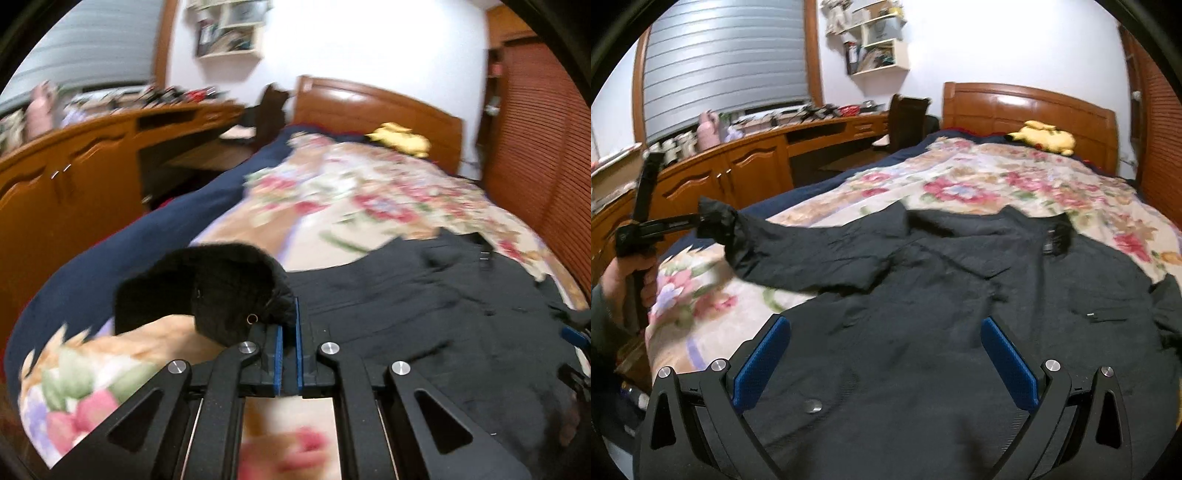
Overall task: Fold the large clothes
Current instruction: 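Fold the held sleeve across the jacket front with the left gripper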
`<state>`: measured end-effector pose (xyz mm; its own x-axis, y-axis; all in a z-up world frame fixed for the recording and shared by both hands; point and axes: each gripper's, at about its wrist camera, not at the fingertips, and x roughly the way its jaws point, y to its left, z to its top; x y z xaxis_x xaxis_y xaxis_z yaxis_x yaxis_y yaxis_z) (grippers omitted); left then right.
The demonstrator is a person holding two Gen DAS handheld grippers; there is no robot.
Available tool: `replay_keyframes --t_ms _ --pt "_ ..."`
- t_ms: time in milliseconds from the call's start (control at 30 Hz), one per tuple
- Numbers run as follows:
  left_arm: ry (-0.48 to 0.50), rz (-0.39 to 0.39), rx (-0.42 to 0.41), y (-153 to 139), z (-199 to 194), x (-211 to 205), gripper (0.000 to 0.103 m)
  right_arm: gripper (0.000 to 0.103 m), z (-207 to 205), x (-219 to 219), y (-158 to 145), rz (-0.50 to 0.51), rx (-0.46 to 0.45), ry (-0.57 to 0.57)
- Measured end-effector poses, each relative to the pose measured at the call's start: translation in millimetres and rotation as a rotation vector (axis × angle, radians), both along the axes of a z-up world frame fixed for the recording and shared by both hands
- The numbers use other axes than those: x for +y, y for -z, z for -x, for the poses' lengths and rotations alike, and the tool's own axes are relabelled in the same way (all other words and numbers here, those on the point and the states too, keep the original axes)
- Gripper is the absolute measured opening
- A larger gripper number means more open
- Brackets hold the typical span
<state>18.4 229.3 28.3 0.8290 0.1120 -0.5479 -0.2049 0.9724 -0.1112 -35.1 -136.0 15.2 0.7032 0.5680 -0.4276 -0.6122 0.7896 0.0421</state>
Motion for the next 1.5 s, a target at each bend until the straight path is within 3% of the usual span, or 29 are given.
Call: replay_keyframes --t_ms 333,467,633,767,800,867,900,933,1033,1133,1500 --pt "0.271 -0.066 -0.057 -29 -1 -112 0.006 0.103 -9 -40 4 -0.031 0.03 0.129" --pt "0.382 -0.042 -0.068 -24 3 -154 0.006 0.103 -1 -42 3 -0.024 0.035 0.157" --pt "0.44 -0.039 -0.024 -6 7 -181 0.006 0.103 7 -45 -2 -0.023 0.041 0.176" --pt "0.422 -0.071 0.006 1 14 -189 0.006 0.103 9 -45 -5 -0.03 0.038 0.172" --pt "0.415 -0.076 0.018 2 16 -189 0.011 0.103 7 -44 -5 -0.034 0.039 0.169" --pt "0.409 -0.082 0.024 4 24 -186 0.03 0.102 6 -42 -5 -0.04 0.042 0.157" --pt "0.41 -0.083 0.021 5 27 -186 0.045 0.102 6 -40 -5 -0.042 0.043 0.151" --pt "0.413 -0.079 0.023 6 30 -184 0.048 0.102 6 -36 -5 -0.043 0.043 0.142" --pt "0.393 -0.097 0.021 8 44 -178 0.073 0.101 2 -35 -6 -0.057 0.04 0.111" --pt "0.358 -0.121 0.003 7 61 -165 0.078 0.1 2 -31 -6 -0.07 0.043 0.069" --pt "0.209 -0.111 -0.025 0 101 -102 0.078 0.084 4 7 -2 -0.031 0.061 -0.127"
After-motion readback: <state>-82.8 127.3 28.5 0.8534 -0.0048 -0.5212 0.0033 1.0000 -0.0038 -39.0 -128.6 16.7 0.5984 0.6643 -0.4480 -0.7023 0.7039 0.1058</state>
